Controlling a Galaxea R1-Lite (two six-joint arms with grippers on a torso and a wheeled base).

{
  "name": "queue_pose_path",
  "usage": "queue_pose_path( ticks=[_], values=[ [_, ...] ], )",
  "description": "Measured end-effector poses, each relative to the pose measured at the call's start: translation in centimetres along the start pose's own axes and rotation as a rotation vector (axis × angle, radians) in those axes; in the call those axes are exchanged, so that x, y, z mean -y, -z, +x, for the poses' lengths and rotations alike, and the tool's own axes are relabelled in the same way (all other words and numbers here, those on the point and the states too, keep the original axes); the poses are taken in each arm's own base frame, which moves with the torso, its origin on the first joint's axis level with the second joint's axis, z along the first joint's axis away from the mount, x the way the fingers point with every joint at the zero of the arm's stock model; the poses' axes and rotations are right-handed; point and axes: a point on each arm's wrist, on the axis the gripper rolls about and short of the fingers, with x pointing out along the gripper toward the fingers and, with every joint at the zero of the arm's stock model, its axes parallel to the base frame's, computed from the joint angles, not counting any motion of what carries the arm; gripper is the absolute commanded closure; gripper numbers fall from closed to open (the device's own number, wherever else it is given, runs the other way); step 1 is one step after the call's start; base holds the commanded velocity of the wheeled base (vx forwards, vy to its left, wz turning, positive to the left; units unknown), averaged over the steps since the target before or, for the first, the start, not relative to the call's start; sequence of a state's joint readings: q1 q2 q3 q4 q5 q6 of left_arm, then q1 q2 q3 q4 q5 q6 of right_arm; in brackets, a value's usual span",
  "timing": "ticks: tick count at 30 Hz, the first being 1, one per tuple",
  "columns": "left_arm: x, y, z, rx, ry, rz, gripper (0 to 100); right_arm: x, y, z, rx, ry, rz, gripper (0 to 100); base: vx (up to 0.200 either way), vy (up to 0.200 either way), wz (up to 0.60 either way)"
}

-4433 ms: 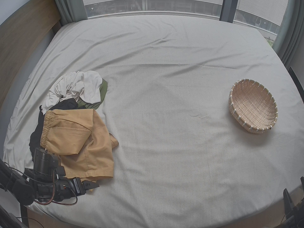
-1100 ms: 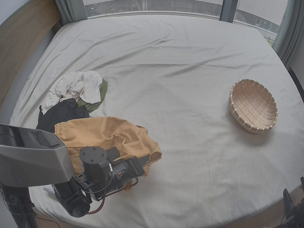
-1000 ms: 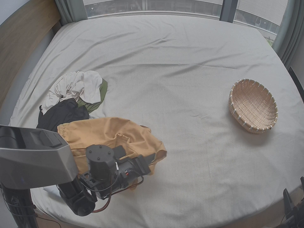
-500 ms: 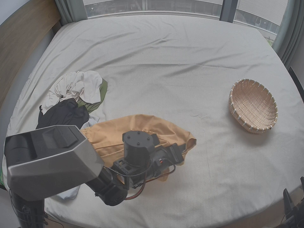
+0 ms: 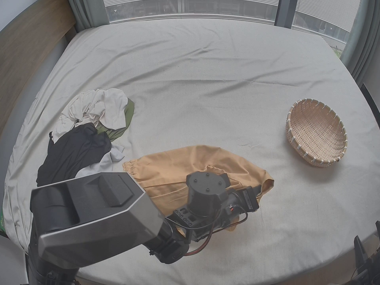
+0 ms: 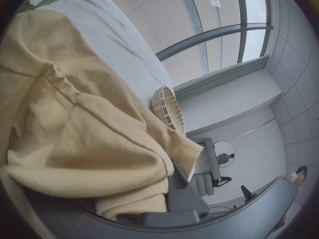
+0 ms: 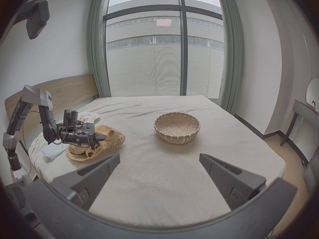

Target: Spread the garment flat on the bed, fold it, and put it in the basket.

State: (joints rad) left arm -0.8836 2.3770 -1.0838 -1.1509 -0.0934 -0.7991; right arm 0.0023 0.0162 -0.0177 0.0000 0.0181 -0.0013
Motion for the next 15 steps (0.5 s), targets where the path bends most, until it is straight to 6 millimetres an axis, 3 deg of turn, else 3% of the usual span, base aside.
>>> queue_pose_path(
  ticks=[10, 15],
  values=[
    [-0.6, 0.6, -0.2, -0.013, -0.018, -0.002, 0, 0.0, 0.0, 0.0, 0.000, -0.001, 0.000, 0, 0.000, 0.000, 0.00],
    [-0.8, 1.7, -1.8, -0.065, -0.056, -0.007, 0, 0.0, 0.0, 0.0, 0.000, 0.000, 0.000, 0, 0.000, 0.000, 0.00]
  ],
)
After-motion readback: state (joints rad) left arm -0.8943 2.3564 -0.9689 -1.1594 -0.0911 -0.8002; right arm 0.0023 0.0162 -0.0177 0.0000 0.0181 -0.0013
